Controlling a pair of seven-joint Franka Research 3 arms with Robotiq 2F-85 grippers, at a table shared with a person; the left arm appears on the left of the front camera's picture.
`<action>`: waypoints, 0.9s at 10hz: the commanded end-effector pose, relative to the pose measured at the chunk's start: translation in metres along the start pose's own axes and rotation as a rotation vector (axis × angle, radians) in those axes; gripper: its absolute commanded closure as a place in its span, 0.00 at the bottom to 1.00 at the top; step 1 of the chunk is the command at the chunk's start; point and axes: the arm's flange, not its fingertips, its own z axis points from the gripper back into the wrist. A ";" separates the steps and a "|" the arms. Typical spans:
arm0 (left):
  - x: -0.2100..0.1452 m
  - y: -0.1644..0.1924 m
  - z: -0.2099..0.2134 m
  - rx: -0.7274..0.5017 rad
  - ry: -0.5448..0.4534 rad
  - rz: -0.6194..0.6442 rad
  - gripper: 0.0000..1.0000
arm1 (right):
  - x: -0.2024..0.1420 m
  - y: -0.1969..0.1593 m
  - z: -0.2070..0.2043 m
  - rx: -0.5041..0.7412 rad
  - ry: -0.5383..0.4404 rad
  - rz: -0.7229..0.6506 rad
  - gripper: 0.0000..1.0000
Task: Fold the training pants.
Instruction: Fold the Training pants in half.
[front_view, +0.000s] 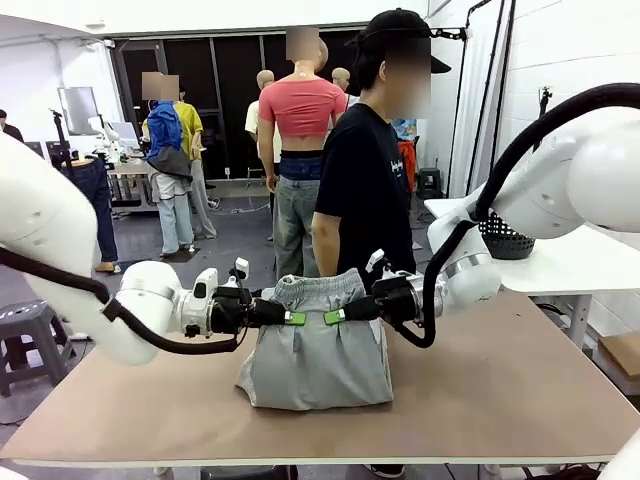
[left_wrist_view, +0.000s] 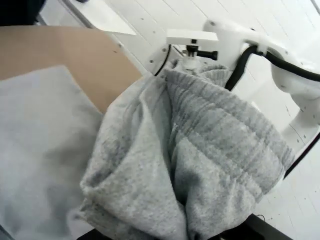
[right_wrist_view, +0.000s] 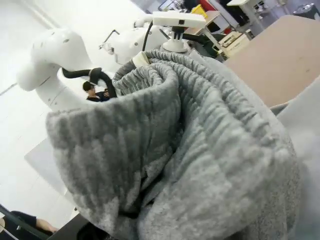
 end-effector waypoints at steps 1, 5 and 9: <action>0.010 0.036 0.002 0.008 -0.035 0.105 1.00 | 0.014 -0.020 0.015 -0.041 -0.039 -0.076 1.00; 0.013 0.048 -0.005 -0.004 -0.025 0.079 1.00 | 0.010 -0.036 0.012 -0.052 -0.021 -0.073 1.00; 0.013 0.051 -0.008 -0.017 -0.021 0.082 1.00 | 0.008 -0.038 0.012 -0.054 -0.019 -0.088 1.00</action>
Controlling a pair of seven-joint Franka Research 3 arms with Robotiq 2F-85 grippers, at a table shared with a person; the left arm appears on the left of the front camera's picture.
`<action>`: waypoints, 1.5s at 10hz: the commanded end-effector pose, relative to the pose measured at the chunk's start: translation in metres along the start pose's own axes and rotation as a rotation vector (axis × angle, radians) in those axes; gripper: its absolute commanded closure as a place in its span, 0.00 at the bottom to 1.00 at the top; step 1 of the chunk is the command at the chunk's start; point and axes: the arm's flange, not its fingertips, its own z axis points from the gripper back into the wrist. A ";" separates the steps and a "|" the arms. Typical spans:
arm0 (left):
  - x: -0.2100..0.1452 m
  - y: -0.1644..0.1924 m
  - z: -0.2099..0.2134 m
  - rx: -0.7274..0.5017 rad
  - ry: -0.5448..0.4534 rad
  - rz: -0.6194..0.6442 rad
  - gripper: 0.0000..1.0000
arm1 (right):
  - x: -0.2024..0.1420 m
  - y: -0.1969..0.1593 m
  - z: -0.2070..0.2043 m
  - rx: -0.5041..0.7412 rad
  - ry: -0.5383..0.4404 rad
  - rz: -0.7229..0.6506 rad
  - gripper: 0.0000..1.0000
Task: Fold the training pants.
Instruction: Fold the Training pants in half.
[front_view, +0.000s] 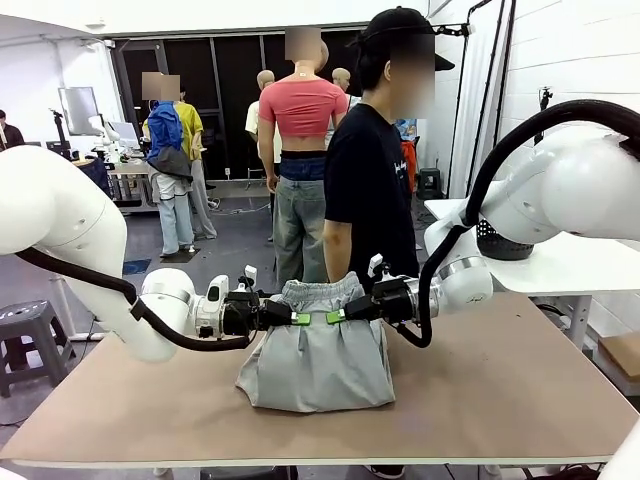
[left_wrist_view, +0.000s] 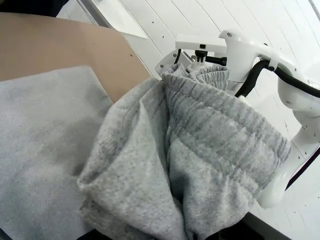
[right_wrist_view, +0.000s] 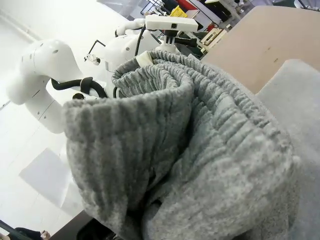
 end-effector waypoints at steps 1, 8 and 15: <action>0.016 0.008 0.002 0.020 0.007 0.056 1.00 | 0.013 -0.009 0.006 -0.024 -0.034 -0.028 1.00; 0.047 0.056 -0.008 0.102 0.046 0.280 1.00 | 0.026 -0.056 0.035 -0.121 -0.130 -0.190 1.00; 0.045 0.092 -0.010 0.147 0.037 0.372 1.00 | 0.020 -0.100 0.047 -0.159 -0.152 -0.313 1.00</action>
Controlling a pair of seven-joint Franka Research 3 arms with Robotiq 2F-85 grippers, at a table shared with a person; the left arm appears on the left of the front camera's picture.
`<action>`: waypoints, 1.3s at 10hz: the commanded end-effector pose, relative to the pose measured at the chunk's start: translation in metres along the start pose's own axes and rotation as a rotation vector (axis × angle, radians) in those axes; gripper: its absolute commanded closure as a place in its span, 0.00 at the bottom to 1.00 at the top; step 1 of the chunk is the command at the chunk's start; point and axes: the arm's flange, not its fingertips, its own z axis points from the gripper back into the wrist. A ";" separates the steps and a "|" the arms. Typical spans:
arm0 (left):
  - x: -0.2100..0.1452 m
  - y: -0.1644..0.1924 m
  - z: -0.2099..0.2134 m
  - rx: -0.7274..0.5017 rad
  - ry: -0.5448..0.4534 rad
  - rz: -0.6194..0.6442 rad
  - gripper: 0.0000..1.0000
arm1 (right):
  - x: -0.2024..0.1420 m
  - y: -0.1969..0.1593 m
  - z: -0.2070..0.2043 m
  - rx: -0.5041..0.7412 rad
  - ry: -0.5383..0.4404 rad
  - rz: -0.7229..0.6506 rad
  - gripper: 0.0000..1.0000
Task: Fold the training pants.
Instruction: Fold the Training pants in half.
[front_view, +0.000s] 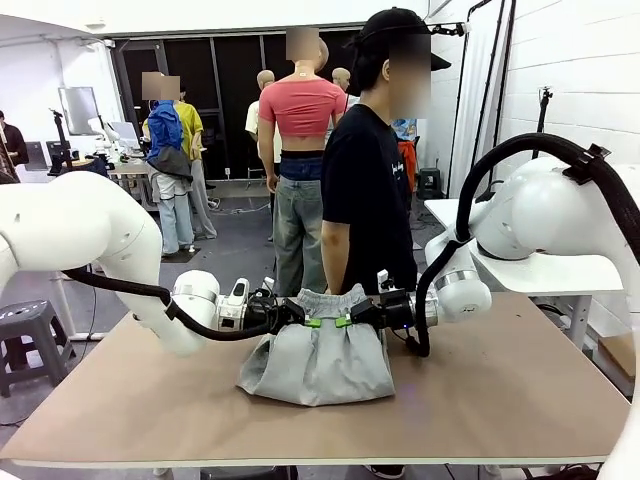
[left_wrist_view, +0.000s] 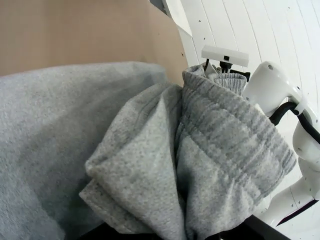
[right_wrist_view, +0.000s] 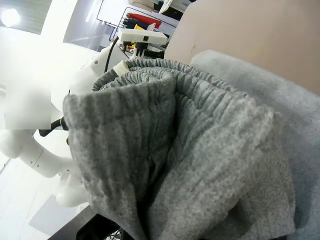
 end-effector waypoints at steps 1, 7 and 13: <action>0.008 0.011 0.010 0.049 0.020 0.042 1.00 | 0.016 -0.014 0.016 -0.040 -0.061 -0.039 1.00; 0.015 0.017 0.016 0.092 0.017 0.112 1.00 | 0.024 -0.027 0.017 -0.091 -0.068 -0.060 1.00; 0.016 0.016 0.023 0.139 -0.030 0.162 0.21 | 0.023 -0.029 0.032 -0.139 -0.089 -0.115 0.21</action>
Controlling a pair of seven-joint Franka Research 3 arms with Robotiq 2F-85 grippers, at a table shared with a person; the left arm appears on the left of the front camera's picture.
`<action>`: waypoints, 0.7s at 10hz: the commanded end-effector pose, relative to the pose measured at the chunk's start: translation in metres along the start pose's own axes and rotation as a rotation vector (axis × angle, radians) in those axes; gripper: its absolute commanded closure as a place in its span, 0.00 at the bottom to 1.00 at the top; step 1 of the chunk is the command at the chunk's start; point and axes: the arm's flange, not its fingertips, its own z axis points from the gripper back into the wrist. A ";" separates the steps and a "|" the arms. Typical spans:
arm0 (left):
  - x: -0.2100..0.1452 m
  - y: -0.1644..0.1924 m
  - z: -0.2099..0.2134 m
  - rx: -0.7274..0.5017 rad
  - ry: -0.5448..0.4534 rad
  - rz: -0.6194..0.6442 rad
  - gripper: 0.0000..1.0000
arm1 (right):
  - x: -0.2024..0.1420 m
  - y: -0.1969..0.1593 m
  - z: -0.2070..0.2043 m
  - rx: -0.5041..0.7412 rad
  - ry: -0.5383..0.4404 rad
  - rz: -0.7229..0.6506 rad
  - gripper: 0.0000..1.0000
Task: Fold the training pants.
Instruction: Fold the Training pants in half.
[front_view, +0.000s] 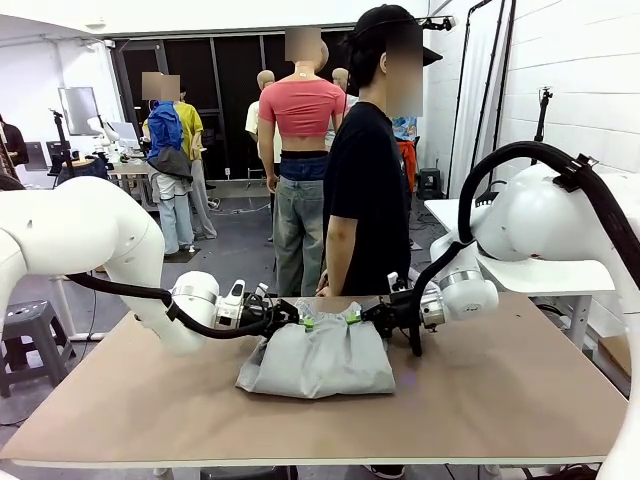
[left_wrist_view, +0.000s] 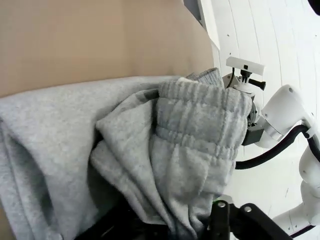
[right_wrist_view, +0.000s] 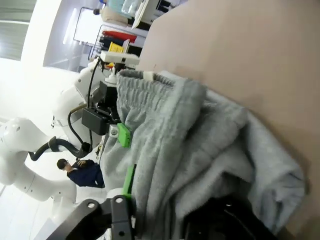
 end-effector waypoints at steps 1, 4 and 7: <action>-0.002 -0.007 0.009 0.045 0.014 0.026 0.01 | 0.003 0.002 0.008 -0.044 -0.031 -0.027 0.01; -0.006 -0.031 0.047 0.172 -0.052 0.014 0.00 | 0.005 0.021 0.043 -0.167 -0.052 -0.013 0.00; -0.021 -0.072 0.099 0.319 -0.157 -0.027 0.00 | 0.004 0.071 0.094 -0.346 -0.105 0.071 0.00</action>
